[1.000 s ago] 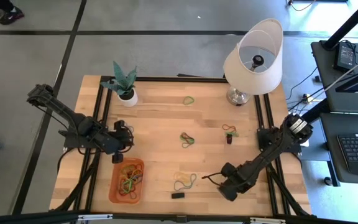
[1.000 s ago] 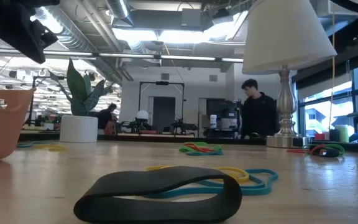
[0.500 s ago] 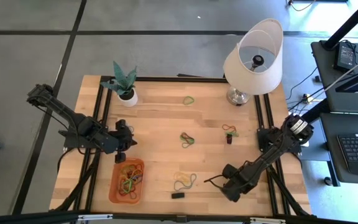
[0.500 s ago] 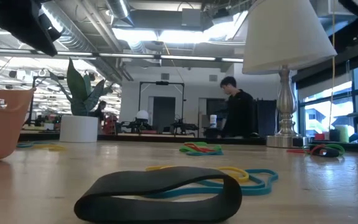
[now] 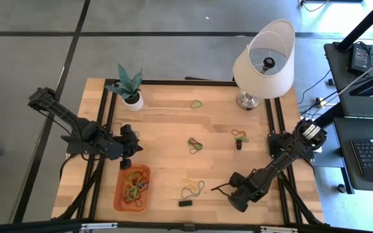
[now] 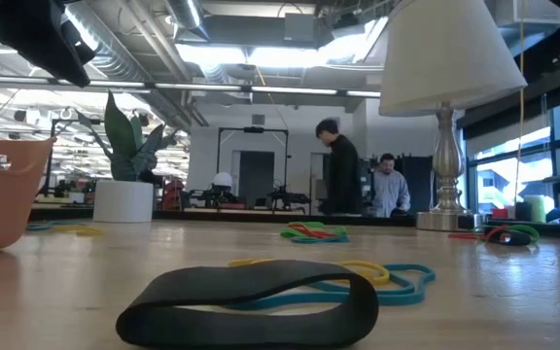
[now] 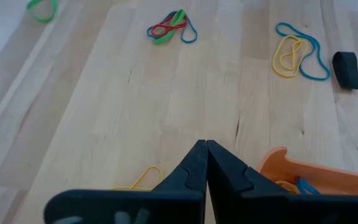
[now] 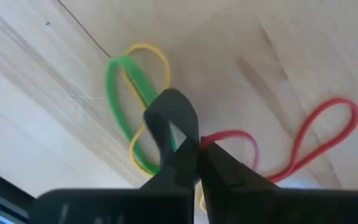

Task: Pick and place rubber bands into bin
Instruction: Put the black rubber band into the orange bin

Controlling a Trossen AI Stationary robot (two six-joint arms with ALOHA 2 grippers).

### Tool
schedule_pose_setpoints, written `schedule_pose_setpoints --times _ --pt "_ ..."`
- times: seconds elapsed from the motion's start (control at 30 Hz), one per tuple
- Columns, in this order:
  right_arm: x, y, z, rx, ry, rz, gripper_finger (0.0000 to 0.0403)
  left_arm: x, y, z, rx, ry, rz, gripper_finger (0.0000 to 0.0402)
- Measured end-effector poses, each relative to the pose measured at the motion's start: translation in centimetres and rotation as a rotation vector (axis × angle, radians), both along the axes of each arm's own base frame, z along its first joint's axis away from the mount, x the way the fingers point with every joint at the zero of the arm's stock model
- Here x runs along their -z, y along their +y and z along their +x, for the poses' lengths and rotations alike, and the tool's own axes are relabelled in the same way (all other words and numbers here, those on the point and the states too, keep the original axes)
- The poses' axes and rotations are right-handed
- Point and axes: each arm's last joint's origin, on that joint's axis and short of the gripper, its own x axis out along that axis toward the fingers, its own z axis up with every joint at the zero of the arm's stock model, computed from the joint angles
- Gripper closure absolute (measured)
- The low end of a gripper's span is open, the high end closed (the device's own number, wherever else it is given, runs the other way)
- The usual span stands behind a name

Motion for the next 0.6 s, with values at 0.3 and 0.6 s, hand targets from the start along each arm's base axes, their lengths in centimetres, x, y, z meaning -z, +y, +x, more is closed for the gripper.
schedule_pose_setpoints --times 0.3,0.6 --pt "-1.8 0.2 0.4 -0.003 0.009 -0.055 0.0397 -0.1 0.0 0.1 -0.019 -0.022 0.015 0.04" --pt "-5.7 0.1 0.8 -0.064 0.026 -0.179 0.0397 -1.0 -0.1 0.8 -0.066 -0.155 0.047 0.0399"
